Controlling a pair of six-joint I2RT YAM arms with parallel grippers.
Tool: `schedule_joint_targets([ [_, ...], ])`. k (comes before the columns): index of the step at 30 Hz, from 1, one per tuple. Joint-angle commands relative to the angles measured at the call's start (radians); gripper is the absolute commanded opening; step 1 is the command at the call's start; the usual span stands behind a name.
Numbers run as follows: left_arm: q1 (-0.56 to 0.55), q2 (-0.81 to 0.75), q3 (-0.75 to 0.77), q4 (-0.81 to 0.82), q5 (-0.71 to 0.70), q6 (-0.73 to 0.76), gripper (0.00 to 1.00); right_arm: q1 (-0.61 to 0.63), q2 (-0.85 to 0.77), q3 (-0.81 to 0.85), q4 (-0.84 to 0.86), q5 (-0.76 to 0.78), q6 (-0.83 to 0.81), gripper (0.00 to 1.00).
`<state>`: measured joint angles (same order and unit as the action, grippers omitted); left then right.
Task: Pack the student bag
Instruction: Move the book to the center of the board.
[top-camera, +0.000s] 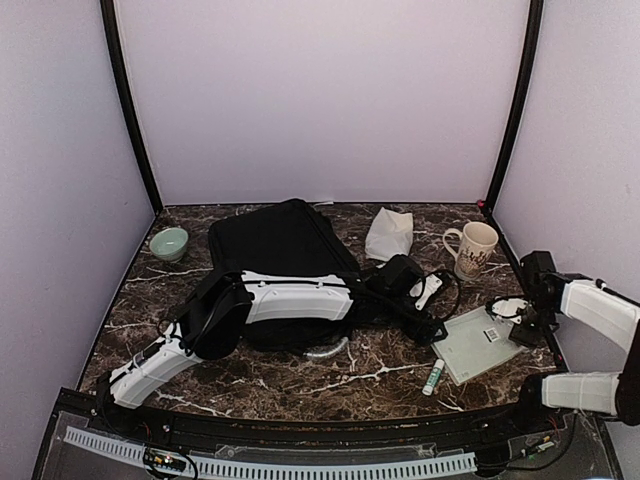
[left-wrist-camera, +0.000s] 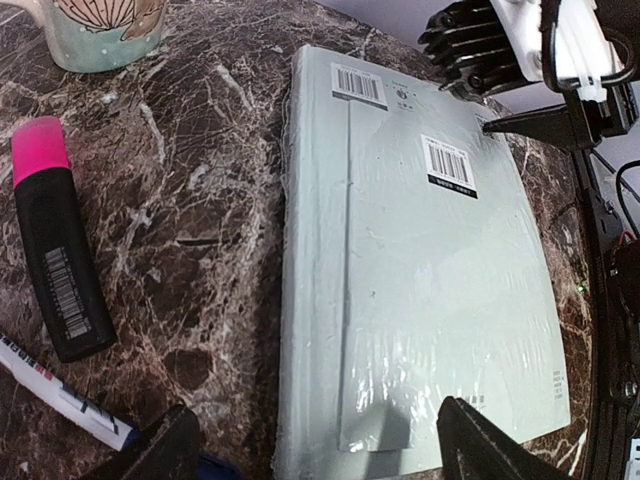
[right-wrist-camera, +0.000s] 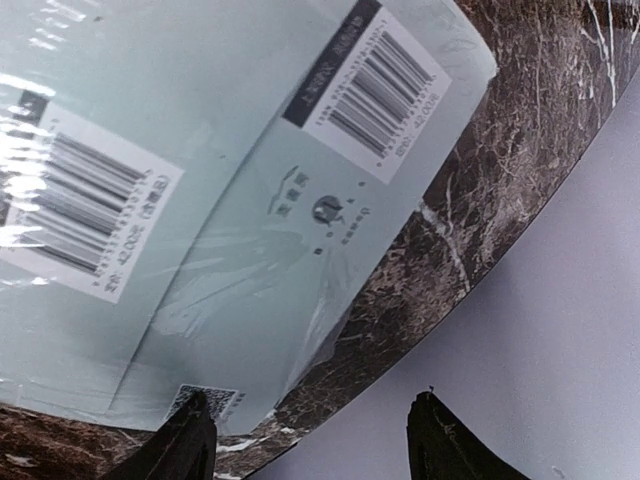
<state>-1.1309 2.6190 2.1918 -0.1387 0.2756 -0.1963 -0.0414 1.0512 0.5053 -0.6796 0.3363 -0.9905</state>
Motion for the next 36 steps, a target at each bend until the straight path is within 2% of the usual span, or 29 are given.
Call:
schedule_joint_targets([
  [1, -0.004, -0.014, 0.025, -0.053, -0.003, 0.023, 0.85, -0.007, 0.107, -0.063, 0.111, 0.018, -0.002, 0.66],
  [11, -0.003, -0.059, -0.013, -0.071, -0.010, 0.053, 0.83, 0.011, 0.249, 0.026, 0.106, -0.124, 0.041, 0.60],
  [18, -0.003, -0.140, -0.091, -0.050, -0.019, 0.072, 0.82, 0.091, 0.245, 0.070, 0.051, -0.237, 0.082, 0.59],
  [27, -0.001, -0.291, -0.279, 0.008, -0.038, 0.075, 0.81, 0.235, 0.304, 0.167, 0.081, -0.310, 0.184, 0.58],
  [32, 0.004, -0.347, -0.329, 0.019, -0.053, 0.072, 0.81, 0.227, 0.284, 0.248, -0.027, -0.366, 0.230, 0.58],
  [36, 0.009, -0.358, -0.328, 0.038, -0.033, 0.041, 0.81, 0.146, 0.179, 0.260, -0.102, -0.371, 0.196, 0.62],
])
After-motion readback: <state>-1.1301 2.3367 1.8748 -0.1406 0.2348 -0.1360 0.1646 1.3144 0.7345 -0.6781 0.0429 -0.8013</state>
